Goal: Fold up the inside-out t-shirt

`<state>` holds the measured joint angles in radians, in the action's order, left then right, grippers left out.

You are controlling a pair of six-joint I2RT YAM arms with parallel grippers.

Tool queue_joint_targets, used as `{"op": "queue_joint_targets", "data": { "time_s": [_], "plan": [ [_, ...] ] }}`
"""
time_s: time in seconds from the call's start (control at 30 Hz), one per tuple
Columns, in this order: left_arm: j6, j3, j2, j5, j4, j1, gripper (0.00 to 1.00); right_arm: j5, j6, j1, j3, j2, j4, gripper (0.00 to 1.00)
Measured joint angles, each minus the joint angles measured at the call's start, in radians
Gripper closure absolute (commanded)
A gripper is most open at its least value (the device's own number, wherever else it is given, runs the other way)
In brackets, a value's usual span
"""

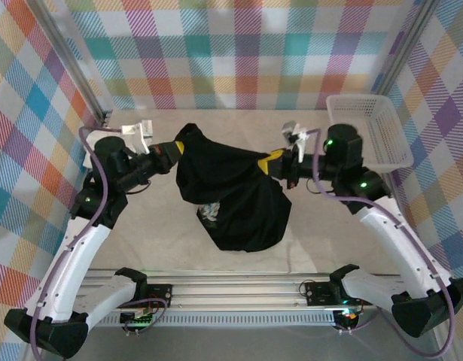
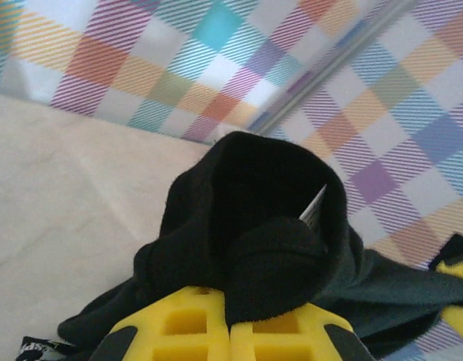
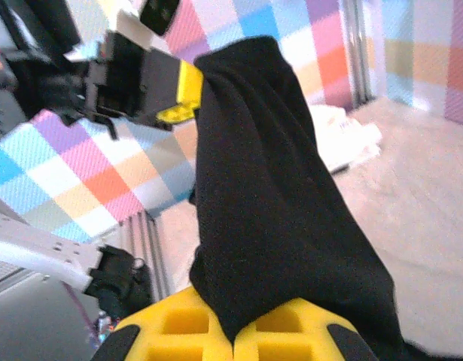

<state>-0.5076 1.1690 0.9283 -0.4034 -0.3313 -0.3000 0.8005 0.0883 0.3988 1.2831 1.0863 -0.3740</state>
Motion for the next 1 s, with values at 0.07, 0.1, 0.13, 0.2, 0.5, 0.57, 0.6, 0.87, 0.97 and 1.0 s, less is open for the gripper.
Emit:
{"op": "queue_joint_targets", "data": {
  "time_s": [0.07, 0.1, 0.13, 0.2, 0.5, 0.57, 0.6, 0.87, 0.97, 1.0],
  "plan": [
    [0.010, 0.024, -0.023, 0.024, -0.024, 0.002, 1.00, 0.071, 0.000, -0.041, 0.065, 0.030, -0.028, 1.00],
    [0.017, 0.026, -0.033, 0.042, -0.035, 0.002, 1.00, 0.103, 0.001, -0.050, 0.082, 0.050, -0.033, 1.00],
    [0.027, 0.025, -0.038, 0.067, -0.054, 0.002, 1.00, 0.133, 0.003, -0.055, 0.089, 0.072, -0.031, 1.00],
    [0.045, 0.005, -0.039, 0.114, -0.078, 0.002, 1.00, 0.199, 0.027, -0.058, 0.083, 0.125, -0.016, 1.00],
    [0.101, -0.177, 0.190, 0.298, -0.122, -0.010, 0.70, 0.290, 0.123, 0.033, 0.010, 0.386, 0.052, 1.00],
    [0.117, -0.188, 0.209, 0.364, -0.148, -0.027, 0.61, 0.291, 0.144, 0.050, -0.002, 0.426, 0.068, 1.00],
    [0.129, -0.191, 0.206, 0.405, -0.159, -0.048, 0.56, 0.291, 0.159, 0.056, -0.008, 0.442, 0.079, 1.00],
    [0.206, -0.278, 0.052, 0.421, -0.085, -0.294, 0.38, 0.289, 0.206, 0.056, -0.013, 0.475, 0.115, 1.00],
    [0.225, -0.309, 0.085, 0.357, -0.024, -0.357, 0.38, 0.289, 0.209, 0.056, -0.013, 0.475, 0.115, 1.00],
    [0.233, -0.312, 0.105, 0.343, -0.011, -0.372, 0.38, 0.289, 0.211, 0.056, -0.012, 0.475, 0.115, 1.00]
  ]
}}
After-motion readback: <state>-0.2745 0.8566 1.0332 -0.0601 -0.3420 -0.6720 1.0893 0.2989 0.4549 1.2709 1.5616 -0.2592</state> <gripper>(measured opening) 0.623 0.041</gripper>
